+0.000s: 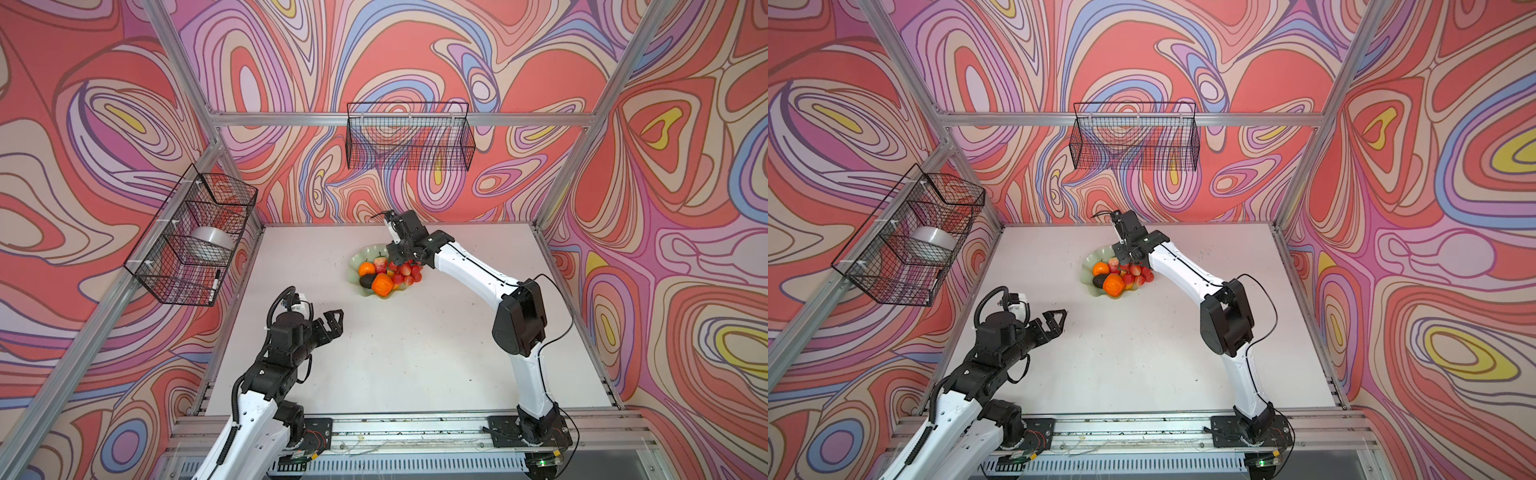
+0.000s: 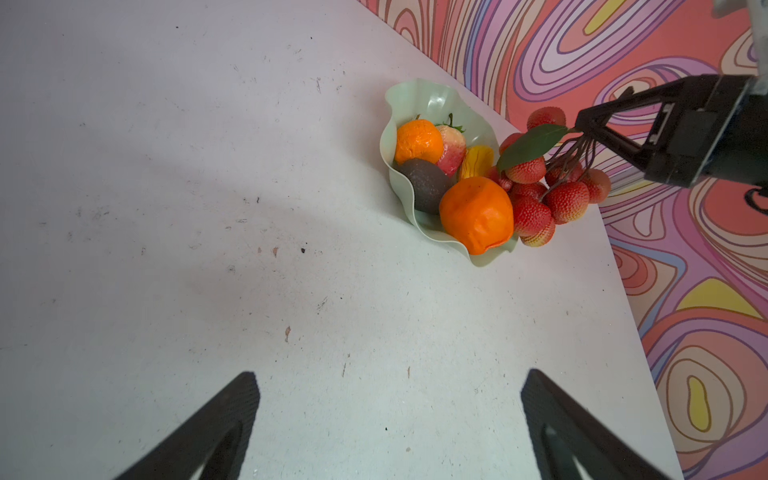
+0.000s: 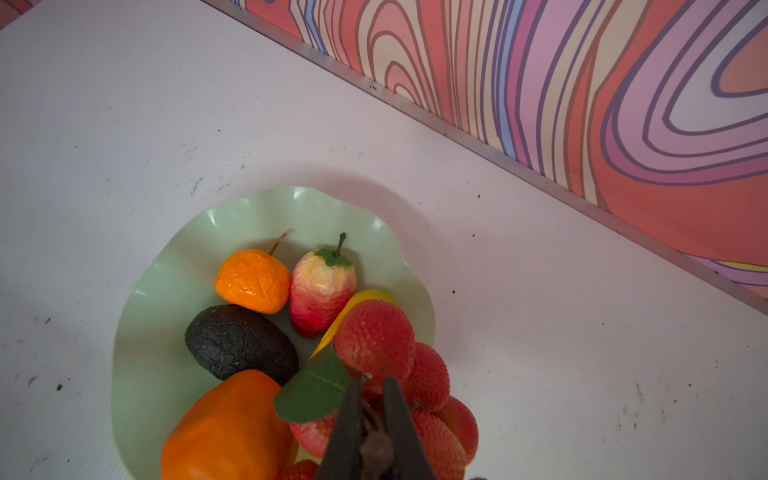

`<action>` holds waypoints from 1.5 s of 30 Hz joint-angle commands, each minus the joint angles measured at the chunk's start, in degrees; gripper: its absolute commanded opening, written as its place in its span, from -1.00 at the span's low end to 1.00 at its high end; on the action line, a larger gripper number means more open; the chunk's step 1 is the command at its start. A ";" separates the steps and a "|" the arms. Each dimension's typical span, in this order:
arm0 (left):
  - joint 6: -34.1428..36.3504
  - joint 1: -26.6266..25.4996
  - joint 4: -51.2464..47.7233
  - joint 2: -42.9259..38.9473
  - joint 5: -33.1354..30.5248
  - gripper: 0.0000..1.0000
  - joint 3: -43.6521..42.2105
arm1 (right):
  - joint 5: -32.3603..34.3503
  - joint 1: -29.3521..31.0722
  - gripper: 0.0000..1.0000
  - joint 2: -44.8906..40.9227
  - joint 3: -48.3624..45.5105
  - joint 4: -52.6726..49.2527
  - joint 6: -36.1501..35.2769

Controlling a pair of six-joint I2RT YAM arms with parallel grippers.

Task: Place and organize the fake fruits in the fruit bowl
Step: 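Lower the lychee bunch onto the fruit in the bowl and release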

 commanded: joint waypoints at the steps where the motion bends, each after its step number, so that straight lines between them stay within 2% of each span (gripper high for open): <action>1: 0.59 0.31 2.77 0.38 0.62 1.00 1.13 | 0.74 -0.37 -1.00 1.99 5.20 0.21 -2.45; 12: 0.84 0.39 3.70 1.18 1.00 1.00 1.07 | -4.01 -0.23 -1.00 8.04 16.22 -5.09 -4.03; 25: 1.14 0.31 5.01 1.52 1.76 1.00 0.96 | -6.38 1.26 -1.00 13.50 20.55 -8.57 -3.68; 27: 1.21 0.32 5.32 1.36 1.85 1.00 1.05 | -7.51 1.40 -0.74 13.82 20.56 -8.29 -2.98; 30: 1.28 0.31 5.97 1.31 1.85 1.00 1.13 | -10.03 1.35 -0.52 13.68 20.25 -7.85 -2.19; 31: 1.30 0.31 6.22 1.40 1.85 1.00 1.18 | -10.69 1.35 -0.35 13.20 19.58 -7.40 -1.99; 32: 1.26 0.36 6.40 1.51 1.84 1.00 1.22 | -10.87 1.35 -0.08 12.62 18.71 -6.63 -1.65; 34: 1.43 0.36 6.93 1.80 1.89 1.00 1.44 | -11.19 1.32 0.64 10.51 15.70 -3.74 -1.13; 35: 1.59 0.32 7.09 1.95 1.89 1.00 1.60 | -11.18 1.35 0.88 9.60 14.62 -2.73 -0.92; 36: 1.77 0.36 7.28 2.20 1.74 1.00 1.82 | -11.26 1.35 0.97 8.64 13.72 -1.81 -0.47; 41: 3.64 0.27 10.01 3.32 0.65 1.00 2.79 | -8.29 0.40 0.97 2.26 9.80 1.33 2.41; 43: 5.57 0.31 11.24 4.45 -1.20 1.00 3.71 | -8.50 -1.38 0.97 -6.00 -1.70 8.64 5.14; 45: 8.34 0.31 12.08 5.83 -4.63 1.00 4.05 | -7.71 -3.31 0.97 -16.03 -16.29 20.36 6.95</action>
